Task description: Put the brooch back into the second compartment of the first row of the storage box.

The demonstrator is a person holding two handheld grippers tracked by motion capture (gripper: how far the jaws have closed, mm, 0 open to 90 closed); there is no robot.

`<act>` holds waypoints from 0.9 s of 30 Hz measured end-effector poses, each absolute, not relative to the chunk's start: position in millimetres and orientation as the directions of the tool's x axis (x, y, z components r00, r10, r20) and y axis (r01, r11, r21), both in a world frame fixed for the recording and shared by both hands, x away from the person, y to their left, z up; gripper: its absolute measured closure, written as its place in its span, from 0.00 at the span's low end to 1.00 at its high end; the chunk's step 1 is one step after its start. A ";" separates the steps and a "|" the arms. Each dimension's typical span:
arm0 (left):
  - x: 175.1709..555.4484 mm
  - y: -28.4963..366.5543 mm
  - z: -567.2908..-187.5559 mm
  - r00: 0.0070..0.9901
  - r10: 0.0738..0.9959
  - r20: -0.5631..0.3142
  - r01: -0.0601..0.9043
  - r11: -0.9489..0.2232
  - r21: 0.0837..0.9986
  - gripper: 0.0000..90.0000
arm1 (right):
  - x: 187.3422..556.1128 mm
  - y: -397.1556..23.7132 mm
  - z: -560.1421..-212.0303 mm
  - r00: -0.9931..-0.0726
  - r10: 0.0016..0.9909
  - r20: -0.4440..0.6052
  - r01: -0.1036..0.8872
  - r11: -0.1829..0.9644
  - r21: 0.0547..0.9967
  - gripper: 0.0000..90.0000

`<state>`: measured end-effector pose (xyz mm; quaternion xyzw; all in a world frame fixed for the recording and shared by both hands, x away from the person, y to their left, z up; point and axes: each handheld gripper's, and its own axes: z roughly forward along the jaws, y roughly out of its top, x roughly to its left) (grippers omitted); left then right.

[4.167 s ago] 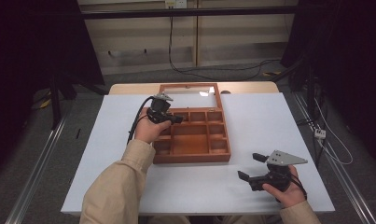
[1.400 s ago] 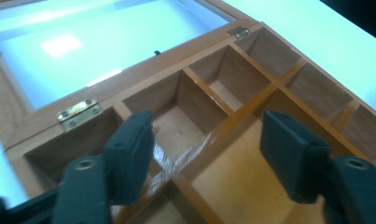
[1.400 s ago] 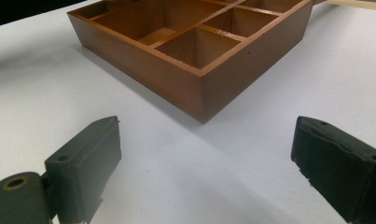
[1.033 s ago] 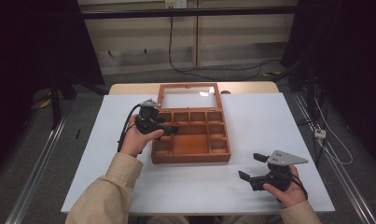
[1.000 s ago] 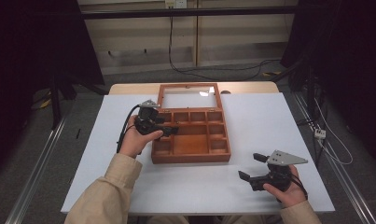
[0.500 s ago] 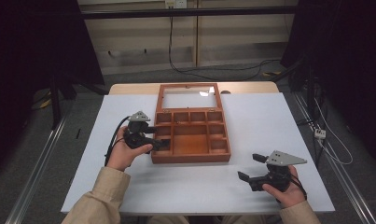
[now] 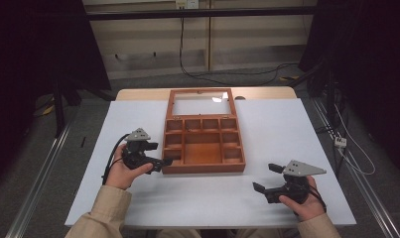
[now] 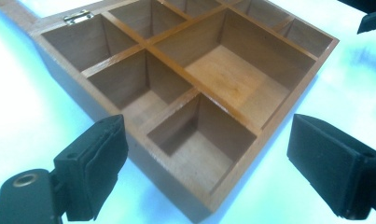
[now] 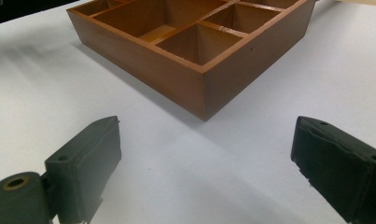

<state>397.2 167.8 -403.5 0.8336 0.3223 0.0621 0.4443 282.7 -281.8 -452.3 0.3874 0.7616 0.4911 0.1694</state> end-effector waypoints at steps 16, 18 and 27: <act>378.1 190.7 -417.9 0.790 0.588 -0.176 0.473 -0.400 0.785 0.09 | 282.0 -280.8 -452.2 -0.642 0.757 0.122 0.423 0.217 0.880 0.09; 375.2 192.3 -420.6 0.790 0.588 -0.174 0.471 -0.400 0.786 0.09 | 282.1 -280.5 -452.6 -0.643 0.756 0.122 0.424 0.218 0.879 0.09; 365.3 199.3 -427.5 0.792 0.585 -0.176 0.465 -0.391 0.794 0.08 | 281.9 -279.9 -452.8 -0.645 0.754 0.123 0.423 0.219 0.879 0.09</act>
